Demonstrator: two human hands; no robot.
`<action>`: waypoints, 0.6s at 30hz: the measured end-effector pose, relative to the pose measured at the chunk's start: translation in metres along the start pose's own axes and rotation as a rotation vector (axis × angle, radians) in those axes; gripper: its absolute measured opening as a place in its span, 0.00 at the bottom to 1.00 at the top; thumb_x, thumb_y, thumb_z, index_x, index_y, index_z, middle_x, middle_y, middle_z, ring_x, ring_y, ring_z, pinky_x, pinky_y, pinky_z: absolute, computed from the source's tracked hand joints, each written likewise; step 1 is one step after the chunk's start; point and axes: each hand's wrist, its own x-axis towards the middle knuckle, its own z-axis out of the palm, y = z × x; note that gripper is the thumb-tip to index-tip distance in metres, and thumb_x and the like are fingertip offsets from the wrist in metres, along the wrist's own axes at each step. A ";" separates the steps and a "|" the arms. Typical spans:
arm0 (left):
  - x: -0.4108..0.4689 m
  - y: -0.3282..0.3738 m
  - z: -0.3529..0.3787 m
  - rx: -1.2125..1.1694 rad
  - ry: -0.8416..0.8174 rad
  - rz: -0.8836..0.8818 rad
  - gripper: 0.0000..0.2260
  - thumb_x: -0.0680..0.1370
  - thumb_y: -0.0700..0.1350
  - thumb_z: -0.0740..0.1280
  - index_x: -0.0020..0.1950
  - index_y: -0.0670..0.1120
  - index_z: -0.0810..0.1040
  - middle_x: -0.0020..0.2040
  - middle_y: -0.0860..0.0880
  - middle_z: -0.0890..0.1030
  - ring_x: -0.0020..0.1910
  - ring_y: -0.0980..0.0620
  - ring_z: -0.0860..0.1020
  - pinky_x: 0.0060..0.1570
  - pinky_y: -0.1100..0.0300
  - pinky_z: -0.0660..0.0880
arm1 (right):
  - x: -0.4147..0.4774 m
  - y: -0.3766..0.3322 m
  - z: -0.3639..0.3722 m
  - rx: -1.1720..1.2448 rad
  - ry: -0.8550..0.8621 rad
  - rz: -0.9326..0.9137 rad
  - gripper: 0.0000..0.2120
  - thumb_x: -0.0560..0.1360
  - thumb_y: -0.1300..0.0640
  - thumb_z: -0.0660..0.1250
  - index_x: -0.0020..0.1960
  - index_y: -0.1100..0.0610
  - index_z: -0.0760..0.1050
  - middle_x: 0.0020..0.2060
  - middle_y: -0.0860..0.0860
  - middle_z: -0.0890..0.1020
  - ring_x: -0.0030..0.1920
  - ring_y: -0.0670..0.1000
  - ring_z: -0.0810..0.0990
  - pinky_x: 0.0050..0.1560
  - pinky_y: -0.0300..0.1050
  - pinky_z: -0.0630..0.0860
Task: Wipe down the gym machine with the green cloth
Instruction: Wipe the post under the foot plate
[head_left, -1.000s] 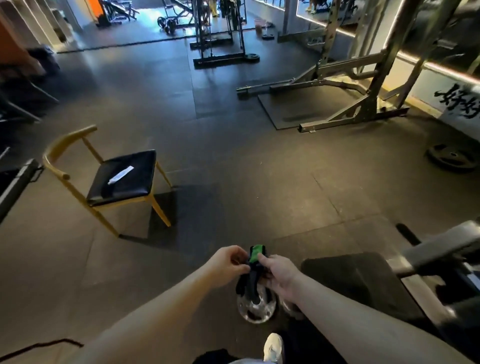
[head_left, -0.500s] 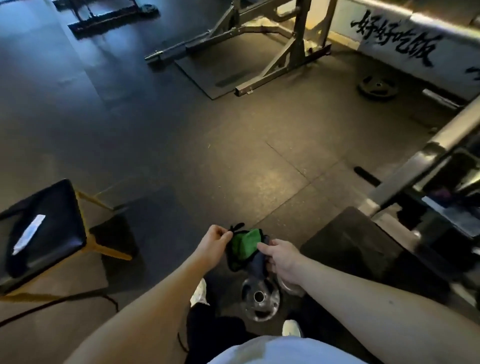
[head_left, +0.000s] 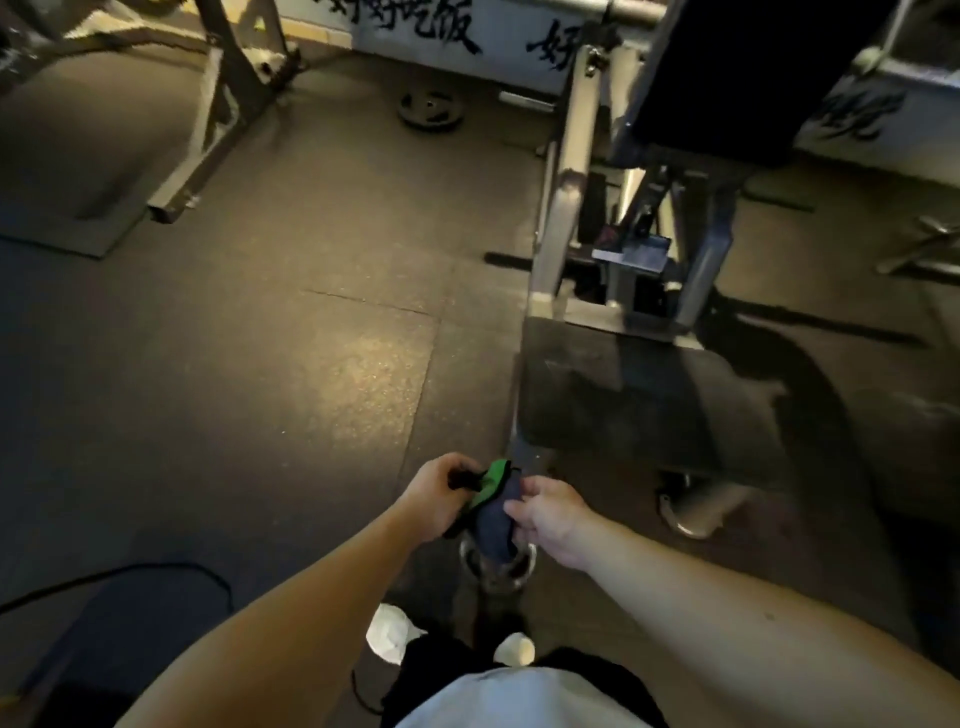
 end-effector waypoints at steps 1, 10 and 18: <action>-0.001 0.000 0.001 -0.010 -0.025 0.009 0.11 0.79 0.34 0.68 0.58 0.44 0.81 0.53 0.48 0.82 0.54 0.50 0.80 0.47 0.71 0.76 | -0.007 0.006 -0.002 0.006 0.029 -0.009 0.12 0.82 0.69 0.62 0.61 0.58 0.75 0.59 0.58 0.83 0.59 0.57 0.82 0.44 0.45 0.80; -0.038 0.011 0.012 0.084 -0.066 0.097 0.07 0.78 0.40 0.72 0.55 0.48 0.78 0.44 0.53 0.80 0.46 0.51 0.80 0.38 0.71 0.73 | -0.051 0.056 0.002 0.134 0.008 -0.148 0.15 0.79 0.68 0.68 0.63 0.56 0.78 0.56 0.55 0.86 0.57 0.55 0.85 0.55 0.52 0.83; -0.002 -0.014 -0.015 0.299 -0.158 0.079 0.17 0.75 0.33 0.66 0.58 0.52 0.75 0.58 0.44 0.82 0.59 0.44 0.80 0.64 0.48 0.76 | -0.074 0.066 0.001 0.085 0.465 -0.187 0.12 0.78 0.60 0.71 0.60 0.51 0.76 0.56 0.50 0.79 0.59 0.54 0.78 0.62 0.53 0.78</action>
